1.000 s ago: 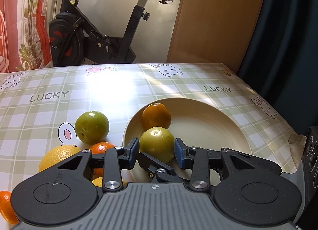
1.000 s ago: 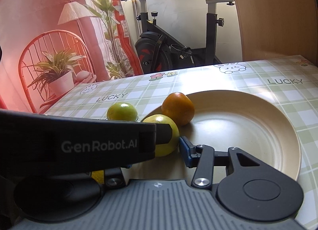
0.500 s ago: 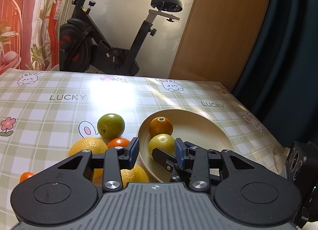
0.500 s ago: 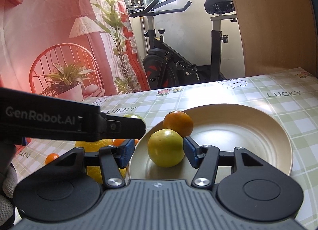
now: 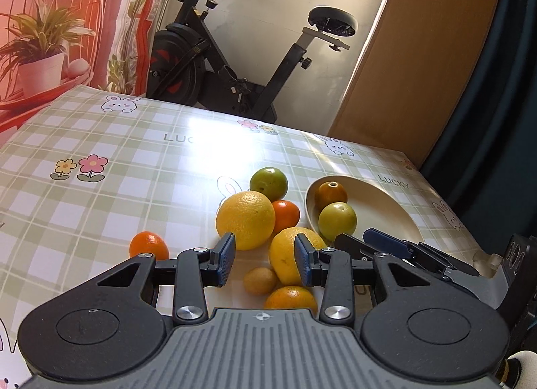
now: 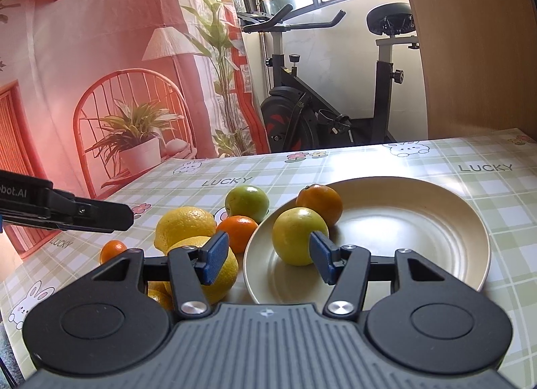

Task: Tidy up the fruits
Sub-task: 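Withdraw the left tool and lower it to another orange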

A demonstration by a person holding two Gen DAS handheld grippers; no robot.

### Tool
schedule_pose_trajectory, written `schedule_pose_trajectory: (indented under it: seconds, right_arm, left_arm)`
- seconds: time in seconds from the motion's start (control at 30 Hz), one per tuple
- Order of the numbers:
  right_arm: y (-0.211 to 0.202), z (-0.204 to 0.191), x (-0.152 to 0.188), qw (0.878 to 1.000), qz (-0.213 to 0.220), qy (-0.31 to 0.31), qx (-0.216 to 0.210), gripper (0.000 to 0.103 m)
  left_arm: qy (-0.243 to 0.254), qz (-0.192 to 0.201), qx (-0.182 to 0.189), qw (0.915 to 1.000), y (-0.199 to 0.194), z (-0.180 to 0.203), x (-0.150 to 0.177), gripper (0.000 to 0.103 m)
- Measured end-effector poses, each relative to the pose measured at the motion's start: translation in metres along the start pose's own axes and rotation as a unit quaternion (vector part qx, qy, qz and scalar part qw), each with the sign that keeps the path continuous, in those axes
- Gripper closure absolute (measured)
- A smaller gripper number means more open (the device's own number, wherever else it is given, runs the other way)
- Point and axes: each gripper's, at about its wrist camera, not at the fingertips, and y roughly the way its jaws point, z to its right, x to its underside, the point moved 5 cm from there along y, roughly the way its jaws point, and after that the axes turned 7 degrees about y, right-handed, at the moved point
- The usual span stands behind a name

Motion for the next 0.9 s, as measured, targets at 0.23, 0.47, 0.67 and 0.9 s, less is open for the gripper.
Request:
schedule_pose_trajectory:
  seconds: [0.23,0.47,0.67,0.9]
  right_arm:
    - [-0.011,-0.011,0.011,1.000,-0.013,-0.015,-0.007,0.045]
    - [-0.019,-0.024,0.021,0.998,-0.038,-0.038,-0.021,0.045]
    - [-0.025,-0.037,0.033,0.996,-0.061,-0.059,-0.038,0.045]
    - [-0.021,-0.056,0.043,0.992,-0.078,-0.088,-0.053,0.045]
  left_arm:
    - [-0.008,-0.014,0.021,0.9996,0.003,0.002,0.005,0.062]
    - [-0.021,-0.028,0.035,0.9988,0.004,0.000,0.017,0.062]
    - [-0.028,-0.037,0.042,0.9980,0.005,0.001,0.027,0.062]
    - [-0.030,-0.043,0.050,0.9974,0.008,0.006,0.036,0.062]
